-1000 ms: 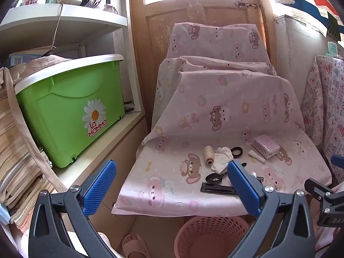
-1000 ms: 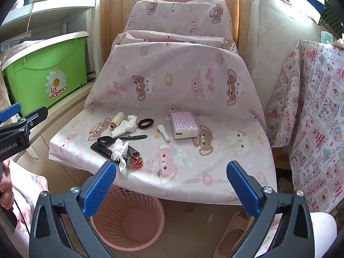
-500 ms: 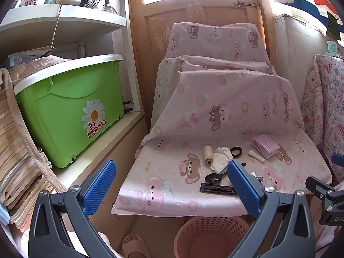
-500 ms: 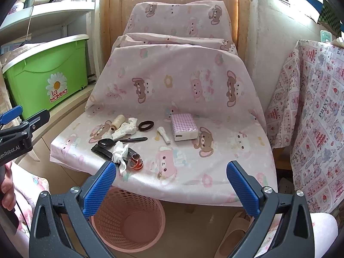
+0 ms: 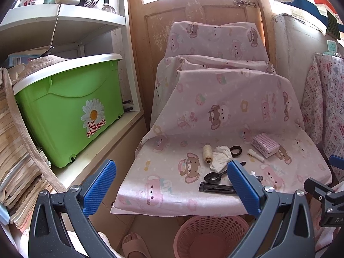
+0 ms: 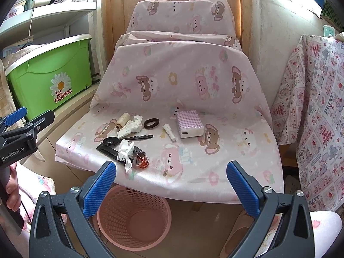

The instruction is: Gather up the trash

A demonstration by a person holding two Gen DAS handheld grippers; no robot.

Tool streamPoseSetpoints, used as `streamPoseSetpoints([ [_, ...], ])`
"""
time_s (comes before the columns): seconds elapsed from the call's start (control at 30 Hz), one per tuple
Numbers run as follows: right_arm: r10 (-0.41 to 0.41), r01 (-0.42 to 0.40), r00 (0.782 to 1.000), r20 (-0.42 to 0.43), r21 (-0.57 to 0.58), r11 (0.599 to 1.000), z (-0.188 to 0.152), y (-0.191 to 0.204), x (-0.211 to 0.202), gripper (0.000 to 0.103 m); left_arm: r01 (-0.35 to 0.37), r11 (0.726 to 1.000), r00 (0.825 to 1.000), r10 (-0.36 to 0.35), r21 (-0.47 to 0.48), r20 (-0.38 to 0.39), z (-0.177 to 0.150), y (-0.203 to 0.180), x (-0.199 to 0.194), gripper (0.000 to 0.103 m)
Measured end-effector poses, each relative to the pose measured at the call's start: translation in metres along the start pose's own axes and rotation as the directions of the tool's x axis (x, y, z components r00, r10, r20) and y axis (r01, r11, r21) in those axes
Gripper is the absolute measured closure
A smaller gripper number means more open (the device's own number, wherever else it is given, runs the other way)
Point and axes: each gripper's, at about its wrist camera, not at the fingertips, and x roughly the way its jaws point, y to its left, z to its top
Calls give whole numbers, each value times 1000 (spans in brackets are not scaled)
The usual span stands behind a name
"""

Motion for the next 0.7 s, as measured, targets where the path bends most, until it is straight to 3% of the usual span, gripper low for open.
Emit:
streamPoseSetpoints([
  [0.7, -1, 1, 1000, -4, -4, 1000, 0, 0, 2, 0, -3, 1000, 1000, 3, 22, -6, -2, -9, 0, 1],
])
